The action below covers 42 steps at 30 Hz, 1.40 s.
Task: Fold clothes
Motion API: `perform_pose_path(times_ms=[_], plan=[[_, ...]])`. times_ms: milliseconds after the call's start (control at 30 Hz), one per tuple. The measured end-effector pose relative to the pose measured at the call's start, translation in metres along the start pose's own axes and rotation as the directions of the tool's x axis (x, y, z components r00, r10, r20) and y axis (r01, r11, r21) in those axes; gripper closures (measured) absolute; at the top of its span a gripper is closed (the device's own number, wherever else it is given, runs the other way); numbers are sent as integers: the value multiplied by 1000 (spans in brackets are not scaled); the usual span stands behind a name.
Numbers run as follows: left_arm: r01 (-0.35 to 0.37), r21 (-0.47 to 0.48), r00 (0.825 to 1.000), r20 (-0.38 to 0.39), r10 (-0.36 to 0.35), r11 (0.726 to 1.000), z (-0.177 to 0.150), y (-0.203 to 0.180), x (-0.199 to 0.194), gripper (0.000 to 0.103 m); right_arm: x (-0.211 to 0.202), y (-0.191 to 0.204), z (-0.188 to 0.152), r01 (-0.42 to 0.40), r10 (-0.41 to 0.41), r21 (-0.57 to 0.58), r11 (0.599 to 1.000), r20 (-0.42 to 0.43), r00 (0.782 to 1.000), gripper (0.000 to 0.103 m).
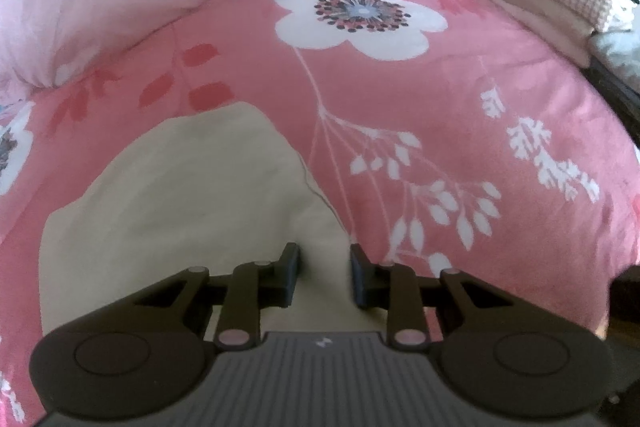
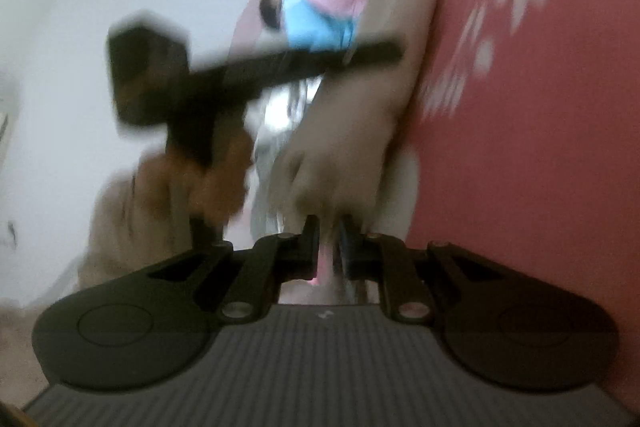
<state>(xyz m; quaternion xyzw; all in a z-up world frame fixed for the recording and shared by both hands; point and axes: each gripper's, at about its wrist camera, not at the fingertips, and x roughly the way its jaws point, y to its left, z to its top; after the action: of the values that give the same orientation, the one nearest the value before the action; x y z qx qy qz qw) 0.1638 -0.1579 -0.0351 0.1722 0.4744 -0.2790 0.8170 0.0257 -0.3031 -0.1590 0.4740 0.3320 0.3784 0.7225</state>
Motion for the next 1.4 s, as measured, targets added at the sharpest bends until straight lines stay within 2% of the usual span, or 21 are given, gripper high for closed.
perform_pose_path(times_ms=[100, 167, 267, 367, 467, 567, 667, 767, 833, 867, 1000, 1100, 1200, 1267, 1300, 1333, 1400], plan=[[-4, 8, 1000, 11, 4, 1000, -3, -3, 4, 65, -13, 6, -15, 21, -20, -15, 1000, 13, 1000, 92], [16, -19, 999, 35, -15, 1000, -3, 0, -2, 61, -33, 9, -17, 49, -47, -21, 999, 73, 996, 92], [55, -89, 995, 85, -47, 995, -5, 12, -20, 58, -63, 17, -10, 117, -109, -30, 993, 185, 977, 92], [94, -163, 979, 197, -61, 982, -17, 32, -58, 52, -77, 22, 2, 166, -155, -20, 986, 265, 952, 91], [120, -237, 954, 296, -45, 964, -41, 52, -98, 50, -75, 22, 11, 200, -187, -14, 980, 291, 938, 87], [134, -322, 932, 361, -9, 937, -74, 72, -129, 50, -54, 16, 16, 224, -220, 19, 974, 280, 934, 83], [153, -404, 913, 406, 27, 902, -113, 93, -152, 50, -24, 11, 8, 257, -257, 28, 966, 203, 945, 84], [175, -454, 899, 436, 47, 874, -152, 108, -165, 50, -11, 26, -6, 315, -302, -74, 946, 148, 942, 84], [174, -466, 896, 440, 57, 867, -174, 111, -166, 50, -12, 35, -14, 318, -308, -109, 942, 99, 946, 84], [172, -472, 895, 441, 63, 865, -185, 112, -167, 50, -15, 41, -18, 334, -325, -126, 934, 91, 941, 84], [165, -478, 893, 444, 76, 863, -218, 114, -165, 50, -21, 74, -27, 430, -410, -232, 872, 132, 903, 83], [134, -460, 894, 439, 93, 878, -230, 111, -161, 50, -2, 109, -24, 447, -413, -375, 812, 173, 894, 83], [81, -438, 902, 415, 121, 895, -237, 108, -156, 50, 30, 142, -20, 449, -410, -531, 719, 198, 891, 80], [48, -427, 912, 387, 134, 903, -241, 107, -150, 50, 56, 152, -17, 445, -425, -607, 658, 188, 885, 67], [32, -422, 918, 372, 140, 906, -243, 106, -146, 50, 68, 156, -17, 442, -442, -642, 627, 174, 880, 65], [17, -418, 922, 358, 147, 908, -245, 105, -143, 50, 80, 159, -19, 441, -464, -678, 588, 164, 871, 60], [-4, -417, 928, 337, 158, 909, -247, 104, -136, 51, 102, 164, -26, 439, -512, -751, 493, 158, 845, 57]])
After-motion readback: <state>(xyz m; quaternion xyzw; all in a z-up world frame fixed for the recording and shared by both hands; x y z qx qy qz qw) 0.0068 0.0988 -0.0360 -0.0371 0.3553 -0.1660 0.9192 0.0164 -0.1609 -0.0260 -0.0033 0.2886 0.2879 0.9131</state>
